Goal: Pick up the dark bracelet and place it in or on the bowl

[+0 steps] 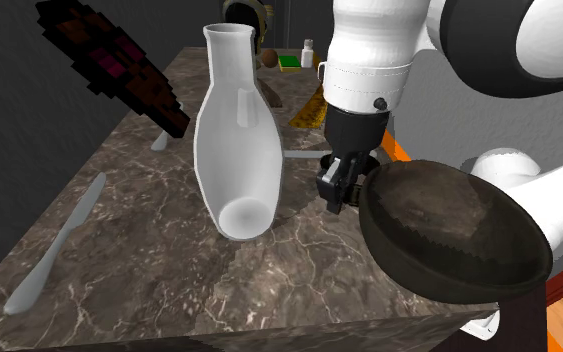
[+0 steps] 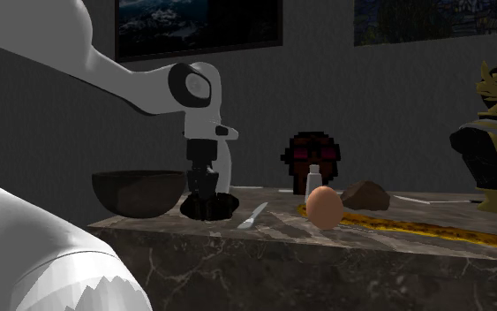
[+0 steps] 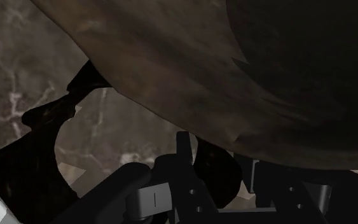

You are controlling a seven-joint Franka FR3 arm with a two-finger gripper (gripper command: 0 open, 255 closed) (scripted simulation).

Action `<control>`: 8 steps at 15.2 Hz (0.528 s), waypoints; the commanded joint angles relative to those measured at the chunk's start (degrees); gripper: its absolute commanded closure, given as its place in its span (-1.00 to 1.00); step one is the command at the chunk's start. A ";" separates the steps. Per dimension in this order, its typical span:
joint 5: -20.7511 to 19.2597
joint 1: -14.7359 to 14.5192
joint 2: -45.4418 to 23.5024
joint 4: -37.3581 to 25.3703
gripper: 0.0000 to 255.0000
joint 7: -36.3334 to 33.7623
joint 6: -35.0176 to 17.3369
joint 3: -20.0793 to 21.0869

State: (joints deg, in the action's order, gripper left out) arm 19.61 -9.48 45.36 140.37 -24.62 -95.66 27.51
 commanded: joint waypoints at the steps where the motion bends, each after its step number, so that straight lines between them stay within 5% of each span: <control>1: -0.10 0.05 -0.11 0.21 1.00 -0.02 0.04 0.03; 8: -0.86 0.38 -0.28 -2.87 1.00 -0.17 2.96 -0.84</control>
State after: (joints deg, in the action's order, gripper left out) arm 18.90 -9.12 45.04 138.21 -24.69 -93.47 26.84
